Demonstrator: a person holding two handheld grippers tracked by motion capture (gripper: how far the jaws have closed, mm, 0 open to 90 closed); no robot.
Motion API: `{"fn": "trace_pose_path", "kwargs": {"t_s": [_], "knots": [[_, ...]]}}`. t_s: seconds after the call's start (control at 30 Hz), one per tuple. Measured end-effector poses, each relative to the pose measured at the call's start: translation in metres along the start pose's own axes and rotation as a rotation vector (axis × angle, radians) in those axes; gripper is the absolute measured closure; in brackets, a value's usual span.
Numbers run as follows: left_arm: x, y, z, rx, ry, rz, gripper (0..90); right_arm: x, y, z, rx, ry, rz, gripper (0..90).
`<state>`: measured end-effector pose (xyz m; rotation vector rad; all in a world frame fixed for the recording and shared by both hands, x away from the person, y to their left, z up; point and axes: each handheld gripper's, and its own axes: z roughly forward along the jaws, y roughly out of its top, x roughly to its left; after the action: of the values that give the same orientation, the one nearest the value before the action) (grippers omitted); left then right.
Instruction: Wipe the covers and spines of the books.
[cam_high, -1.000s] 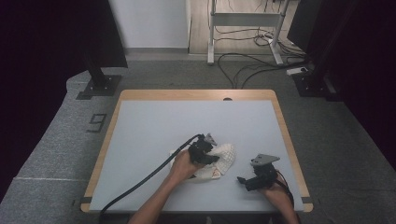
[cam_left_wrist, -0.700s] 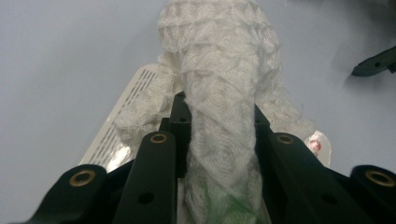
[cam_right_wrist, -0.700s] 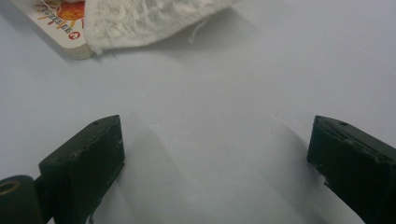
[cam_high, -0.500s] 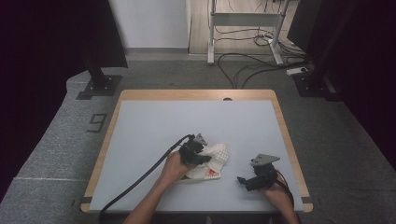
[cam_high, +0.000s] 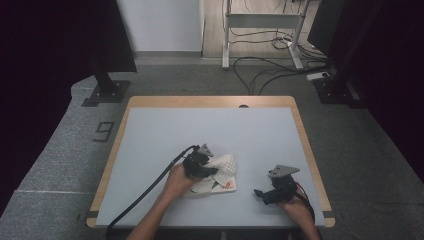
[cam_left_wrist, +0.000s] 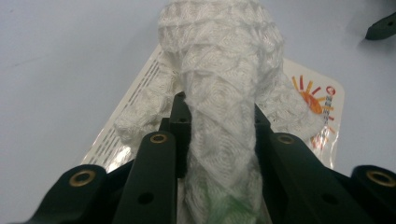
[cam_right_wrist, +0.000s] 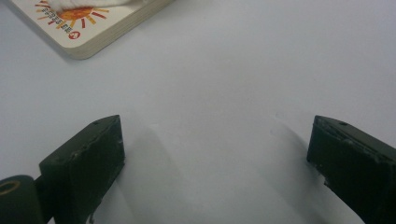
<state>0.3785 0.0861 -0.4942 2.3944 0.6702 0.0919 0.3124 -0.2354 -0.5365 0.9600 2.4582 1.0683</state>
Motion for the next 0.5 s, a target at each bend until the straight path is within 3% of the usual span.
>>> {"fn": "trace_pose_path", "kwargs": {"t_s": [0.5], "knots": [[0.009, -0.027, -0.024, -0.006, 0.028, -0.041, 72.1, 0.000, 0.000, 0.000, 0.000, 0.000, 0.000, 3.6]]}}
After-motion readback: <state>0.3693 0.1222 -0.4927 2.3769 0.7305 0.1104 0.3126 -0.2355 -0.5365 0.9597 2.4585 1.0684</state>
